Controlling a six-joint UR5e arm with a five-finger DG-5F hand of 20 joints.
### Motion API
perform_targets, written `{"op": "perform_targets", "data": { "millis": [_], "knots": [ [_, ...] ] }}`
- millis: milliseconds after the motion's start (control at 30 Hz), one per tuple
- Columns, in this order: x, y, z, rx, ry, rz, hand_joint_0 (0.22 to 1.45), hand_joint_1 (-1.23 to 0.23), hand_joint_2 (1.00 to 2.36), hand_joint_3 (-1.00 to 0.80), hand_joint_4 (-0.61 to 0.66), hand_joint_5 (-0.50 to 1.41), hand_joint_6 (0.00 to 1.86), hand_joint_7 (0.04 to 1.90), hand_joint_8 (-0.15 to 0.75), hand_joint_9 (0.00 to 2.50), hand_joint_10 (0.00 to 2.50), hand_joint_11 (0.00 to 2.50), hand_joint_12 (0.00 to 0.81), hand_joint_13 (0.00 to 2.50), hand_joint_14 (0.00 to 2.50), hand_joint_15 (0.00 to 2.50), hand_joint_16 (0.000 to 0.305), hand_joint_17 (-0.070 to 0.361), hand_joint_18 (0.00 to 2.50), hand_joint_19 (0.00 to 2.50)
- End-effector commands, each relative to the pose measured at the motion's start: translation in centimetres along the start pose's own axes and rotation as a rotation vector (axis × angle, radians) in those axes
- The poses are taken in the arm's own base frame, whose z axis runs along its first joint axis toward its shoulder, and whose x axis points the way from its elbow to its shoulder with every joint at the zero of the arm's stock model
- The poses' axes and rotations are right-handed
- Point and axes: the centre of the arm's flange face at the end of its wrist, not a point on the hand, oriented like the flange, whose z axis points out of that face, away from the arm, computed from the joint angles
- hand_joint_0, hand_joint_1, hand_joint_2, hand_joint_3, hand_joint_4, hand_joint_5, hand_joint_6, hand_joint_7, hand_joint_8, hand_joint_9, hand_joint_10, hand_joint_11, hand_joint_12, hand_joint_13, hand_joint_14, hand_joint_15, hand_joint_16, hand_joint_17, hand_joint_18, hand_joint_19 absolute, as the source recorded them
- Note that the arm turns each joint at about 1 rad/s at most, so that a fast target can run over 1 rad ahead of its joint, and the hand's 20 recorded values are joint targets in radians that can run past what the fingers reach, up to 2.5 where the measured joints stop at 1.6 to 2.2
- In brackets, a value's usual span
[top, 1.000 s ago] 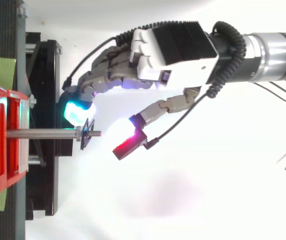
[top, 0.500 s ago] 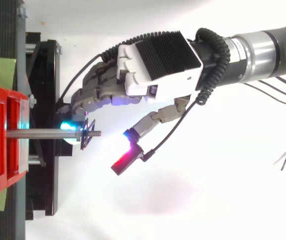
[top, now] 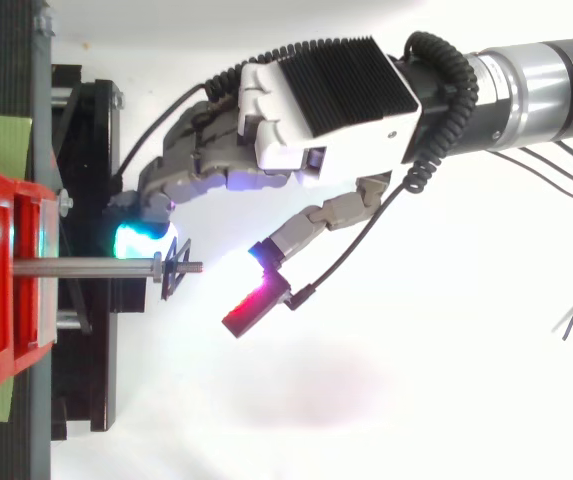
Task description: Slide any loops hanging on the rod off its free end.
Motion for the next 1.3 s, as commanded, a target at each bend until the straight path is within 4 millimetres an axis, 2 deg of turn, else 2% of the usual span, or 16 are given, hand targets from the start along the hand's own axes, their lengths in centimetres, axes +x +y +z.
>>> {"op": "perform_targets", "data": {
  "millis": [0, 500, 800, 933, 1100, 1267],
  "knots": [
    [-0.21, -0.01, 0.21, 0.000, -0.025, 0.009, 0.56, -0.49, 1.01, -0.38, 0.22, -0.18, 0.50, 0.95, 0.286, 0.72, 0.01, 0.27, 0.303, 0.77, 0.01, 0.16, 0.043, 0.096, 0.72, 0.33],
    [-0.34, 0.12, 0.43, -0.001, -0.032, 0.008, 0.57, -0.49, 1.01, -0.38, 0.22, -0.17, 0.50, 1.00, 0.287, 0.72, 0.01, 0.28, 0.301, 0.77, 0.01, 0.16, 0.043, 0.096, 0.73, 0.33],
    [-0.56, 0.40, 0.81, -0.013, -0.034, 0.006, 0.58, -0.56, 1.01, -0.39, 0.20, -0.15, 0.50, 1.13, 0.279, 0.74, 0.01, 0.28, 0.288, 0.80, 0.01, 0.17, 0.042, 0.094, 0.75, 0.34],
    [-0.55, 0.33, 0.70, -0.011, -0.027, 0.007, 0.58, -0.58, 1.01, -0.39, 0.17, -0.14, 0.50, 1.28, 0.275, 0.78, 0.01, 0.30, 0.283, 0.81, 0.01, 0.17, 0.040, 0.091, 0.77, 0.34],
    [-0.63, 0.28, 0.68, -0.014, -0.028, 0.006, 0.59, -0.59, 1.01, -0.38, 0.16, -0.16, 0.60, 1.16, 0.274, 0.78, 0.01, 0.30, 0.282, 0.82, 0.01, 0.17, 0.040, 0.090, 0.77, 0.34],
    [-0.66, 0.29, 0.70, -0.016, -0.030, 0.005, 0.60, -0.59, 1.01, -0.35, 0.14, -0.19, 0.76, 0.96, 0.272, 0.79, 0.01, 0.32, 0.280, 0.83, 0.01, 0.17, 0.039, 0.088, 0.78, 0.35]
  ]
}}
